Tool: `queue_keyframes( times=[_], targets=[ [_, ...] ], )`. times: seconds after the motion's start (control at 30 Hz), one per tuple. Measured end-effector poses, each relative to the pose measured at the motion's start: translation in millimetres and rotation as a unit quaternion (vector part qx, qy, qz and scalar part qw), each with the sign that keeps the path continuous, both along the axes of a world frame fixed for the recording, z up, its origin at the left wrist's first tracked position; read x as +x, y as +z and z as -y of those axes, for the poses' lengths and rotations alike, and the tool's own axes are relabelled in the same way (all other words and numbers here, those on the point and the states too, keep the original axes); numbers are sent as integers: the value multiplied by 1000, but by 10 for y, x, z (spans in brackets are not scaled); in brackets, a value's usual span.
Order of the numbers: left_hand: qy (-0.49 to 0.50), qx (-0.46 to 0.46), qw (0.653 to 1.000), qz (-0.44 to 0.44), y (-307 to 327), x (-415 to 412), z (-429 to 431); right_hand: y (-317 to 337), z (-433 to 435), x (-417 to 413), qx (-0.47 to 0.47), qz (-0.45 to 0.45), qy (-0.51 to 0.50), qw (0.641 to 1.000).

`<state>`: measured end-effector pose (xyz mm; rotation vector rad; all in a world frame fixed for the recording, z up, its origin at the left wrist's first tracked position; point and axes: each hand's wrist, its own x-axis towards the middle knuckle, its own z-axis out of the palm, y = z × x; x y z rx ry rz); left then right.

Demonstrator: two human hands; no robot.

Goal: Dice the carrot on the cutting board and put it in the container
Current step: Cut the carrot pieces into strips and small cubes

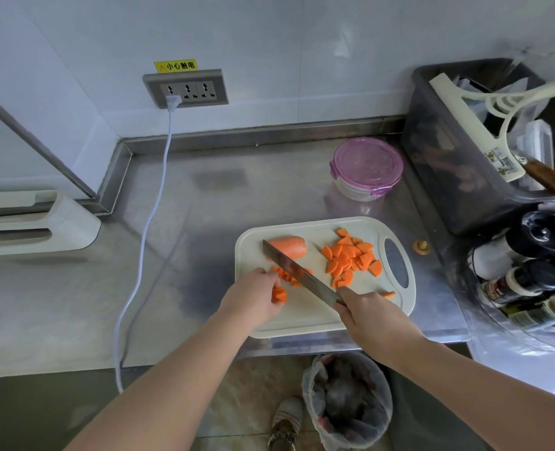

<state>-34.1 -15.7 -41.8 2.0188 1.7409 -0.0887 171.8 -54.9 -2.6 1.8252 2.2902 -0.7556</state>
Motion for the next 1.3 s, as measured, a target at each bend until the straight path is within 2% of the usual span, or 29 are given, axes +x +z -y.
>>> queue_keyframes(
  times=[0.17,0.3,0.4,0.6,1.3],
  targets=[
    [127,17,992,12,-81,87,177,-59,38,-80,-15,10,5,1000],
    [169,19,984,43,-106,86,257,-105,81,-163,-38,38,30,998],
    [177,24,982,68,-93,41,289,-138,94,-205,-60,20,1,998],
    [183,22,981,66,-82,-37,293,-229,132,-281,-72,34,10,997],
    [190,8,975,117,2,-27,326,-251,189,-331,-62,33,9,997]
  ],
)
